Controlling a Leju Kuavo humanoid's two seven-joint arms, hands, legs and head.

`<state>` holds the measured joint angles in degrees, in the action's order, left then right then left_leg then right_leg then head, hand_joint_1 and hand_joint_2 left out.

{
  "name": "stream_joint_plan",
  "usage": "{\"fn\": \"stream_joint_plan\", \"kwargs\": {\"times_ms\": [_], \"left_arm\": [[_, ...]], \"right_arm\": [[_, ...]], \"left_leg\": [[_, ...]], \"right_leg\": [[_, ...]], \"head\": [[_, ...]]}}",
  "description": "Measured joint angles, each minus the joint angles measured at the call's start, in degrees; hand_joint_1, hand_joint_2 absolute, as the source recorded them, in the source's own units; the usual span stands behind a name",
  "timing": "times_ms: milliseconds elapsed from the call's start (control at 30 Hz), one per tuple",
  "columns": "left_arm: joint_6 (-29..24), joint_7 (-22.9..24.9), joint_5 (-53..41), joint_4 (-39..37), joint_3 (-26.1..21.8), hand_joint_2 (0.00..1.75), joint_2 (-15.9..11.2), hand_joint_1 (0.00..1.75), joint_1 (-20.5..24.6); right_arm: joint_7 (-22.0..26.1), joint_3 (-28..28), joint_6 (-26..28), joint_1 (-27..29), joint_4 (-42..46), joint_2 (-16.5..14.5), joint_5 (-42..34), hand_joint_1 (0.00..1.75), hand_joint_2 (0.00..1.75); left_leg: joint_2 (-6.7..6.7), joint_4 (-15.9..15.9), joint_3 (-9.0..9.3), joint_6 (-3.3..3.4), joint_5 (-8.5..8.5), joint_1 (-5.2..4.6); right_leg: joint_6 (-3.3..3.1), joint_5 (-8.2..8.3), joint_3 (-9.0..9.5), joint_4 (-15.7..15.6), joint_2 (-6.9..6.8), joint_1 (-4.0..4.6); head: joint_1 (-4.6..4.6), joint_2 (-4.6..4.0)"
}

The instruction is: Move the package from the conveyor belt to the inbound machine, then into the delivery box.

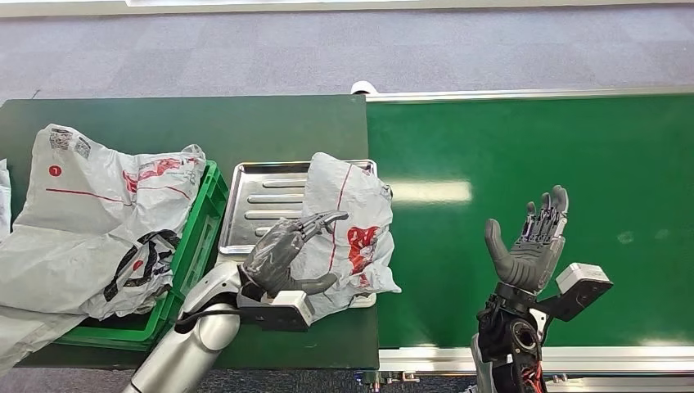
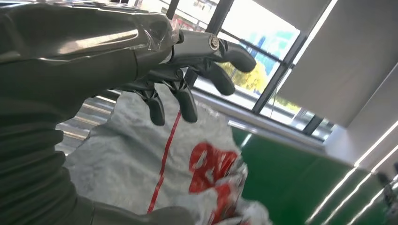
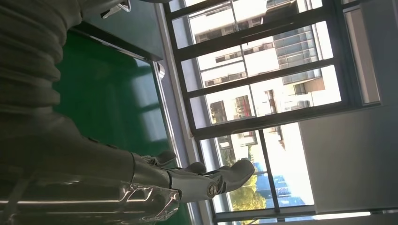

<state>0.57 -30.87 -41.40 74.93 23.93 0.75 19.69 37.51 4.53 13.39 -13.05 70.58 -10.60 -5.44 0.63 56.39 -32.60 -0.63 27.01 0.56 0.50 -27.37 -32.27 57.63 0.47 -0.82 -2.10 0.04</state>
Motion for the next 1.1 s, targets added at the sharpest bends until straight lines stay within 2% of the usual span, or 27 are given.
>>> {"fn": "stream_joint_plan", "kwargs": {"times_ms": [300,667,900,933,967,1033,1067,1100], "left_arm": [[1.8,4.1,-4.8,-4.7,2.1,1.75,-0.5,0.0,1.6],[4.8,10.0,-9.4,-5.0,2.7,1.75,-0.2,0.0,0.4],[5.3,11.4,-10.5,-5.0,2.7,1.75,0.3,0.0,-0.1],[5.3,11.4,-10.6,-5.0,2.7,1.75,0.3,0.1,-0.1],[5.3,11.5,-10.6,-5.0,2.7,1.75,0.4,0.46,-0.1],[5.6,11.7,-10.8,-5.0,2.7,1.75,0.4,1.31,-0.2],[5.8,11.8,-10.9,-5.0,2.7,1.75,0.4,1.64,-0.3],[6.0,11.9,-10.9,-5.0,2.7,1.75,0.5,1.72,-0.3]], "right_arm": [[-0.9,0.1,-0.1,0.4,0.5,0.1,1.0,0.0,1.75],[-2.8,0.2,-0.9,0.1,0.5,-0.3,2.6,0.0,1.75],[-3.1,0.3,-0.9,0.1,0.5,-0.6,3.0,0.0,1.75],[-3.1,0.3,-0.9,0.1,0.5,-0.6,3.1,0.0,1.75],[-3.1,0.3,-0.9,0.1,0.5,-0.6,3.1,0.0,1.75],[-3.1,0.4,-1.0,0.1,0.5,-0.7,3.1,0.0,1.75],[-3.1,0.4,-1.0,0.1,0.5,-0.7,3.1,0.0,1.75],[-3.2,0.5,-1.1,0.1,0.5,-0.7,3.1,0.0,1.75]], "left_leg": [[-0.01,0.0,0.01,0.0,0.0,0.0],[0.01,0.0,0.01,0.0,0.0,0.0],[0.01,0.0,0.01,0.0,0.0,0.0],[0.01,0.0,0.01,0.0,0.0,0.0],[0.01,0.0,0.01,0.0,0.0,0.0],[0.01,0.0,0.01,0.0,0.0,0.0],[0.01,0.0,0.01,0.0,0.0,0.0],[0.01,0.0,0.01,0.0,0.0,0.0]], "right_leg": [[0.0,0.0,0.0,0.0,0.01,0.0],[0.0,0.0,0.03,0.0,0.0,0.0],[0.0,0.0,0.04,0.0,0.0,0.0],[0.0,0.0,0.04,0.0,0.0,0.0],[0.0,0.0,0.04,0.0,0.0,0.0],[0.0,0.0,0.04,0.0,0.0,0.0],[0.0,0.0,0.04,0.0,0.0,0.0],[0.0,0.0,0.04,0.0,0.0,0.0]], "head": [[0.0,0.0],[-0.01,0.0],[0.0,0.0],[0.0,0.0],[-0.01,0.0],[-0.01,0.0],[-0.01,0.0],[0.0,0.0]]}}
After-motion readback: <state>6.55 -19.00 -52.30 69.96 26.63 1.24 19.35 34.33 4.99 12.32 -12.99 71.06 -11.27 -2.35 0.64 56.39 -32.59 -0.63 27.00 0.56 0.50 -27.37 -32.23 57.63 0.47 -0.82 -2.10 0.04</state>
